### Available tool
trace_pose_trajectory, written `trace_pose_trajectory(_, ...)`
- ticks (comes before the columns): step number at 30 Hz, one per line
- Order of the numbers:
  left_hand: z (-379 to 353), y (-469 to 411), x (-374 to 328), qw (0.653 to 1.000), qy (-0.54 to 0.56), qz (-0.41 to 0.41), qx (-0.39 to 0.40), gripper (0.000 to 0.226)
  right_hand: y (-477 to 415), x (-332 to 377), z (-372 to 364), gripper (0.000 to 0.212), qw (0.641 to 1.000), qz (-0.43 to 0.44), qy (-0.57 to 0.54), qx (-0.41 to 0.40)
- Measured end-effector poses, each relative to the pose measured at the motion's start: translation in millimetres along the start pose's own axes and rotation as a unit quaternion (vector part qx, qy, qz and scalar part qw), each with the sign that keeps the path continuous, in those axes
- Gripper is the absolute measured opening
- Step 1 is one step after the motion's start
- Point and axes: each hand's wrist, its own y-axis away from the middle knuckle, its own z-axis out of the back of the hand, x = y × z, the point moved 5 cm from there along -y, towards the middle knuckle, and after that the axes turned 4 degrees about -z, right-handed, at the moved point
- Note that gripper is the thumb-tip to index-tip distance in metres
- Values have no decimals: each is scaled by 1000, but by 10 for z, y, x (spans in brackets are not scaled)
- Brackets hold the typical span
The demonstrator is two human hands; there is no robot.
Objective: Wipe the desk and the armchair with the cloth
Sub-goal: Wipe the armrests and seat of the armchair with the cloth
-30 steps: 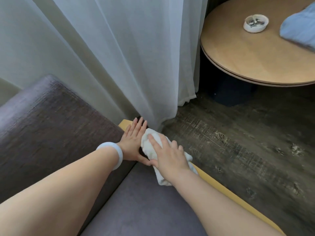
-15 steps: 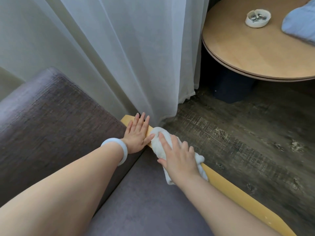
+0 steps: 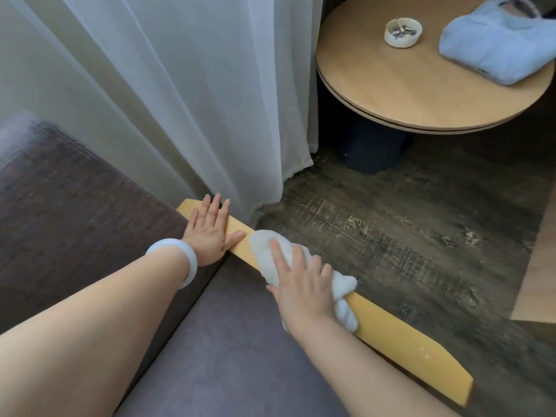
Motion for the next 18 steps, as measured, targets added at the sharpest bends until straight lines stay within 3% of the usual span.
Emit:
trace_pose_trajectory(4, -19, 13, -22, 1000, -1, 14, -14, 81, 93, -63, -24, 81, 1000, 22, -11, 1)
trace_pose_trajectory(9, -54, 86, -146, 997, 32, 53, -50, 79, 867, -1027, -65, 84, 998, -8, 10, -68)
trace_pose_trajectory(13, -280, 280, -675, 993, 34, 90, -66, 104, 1091, -1367, -83, 83, 997, -28, 15, -72)
trace_pose_trajectory(18, -380, 378, -1030, 990, 32, 116, -77, 128, 707, -908, -82, 79, 998, -19, 16, -63)
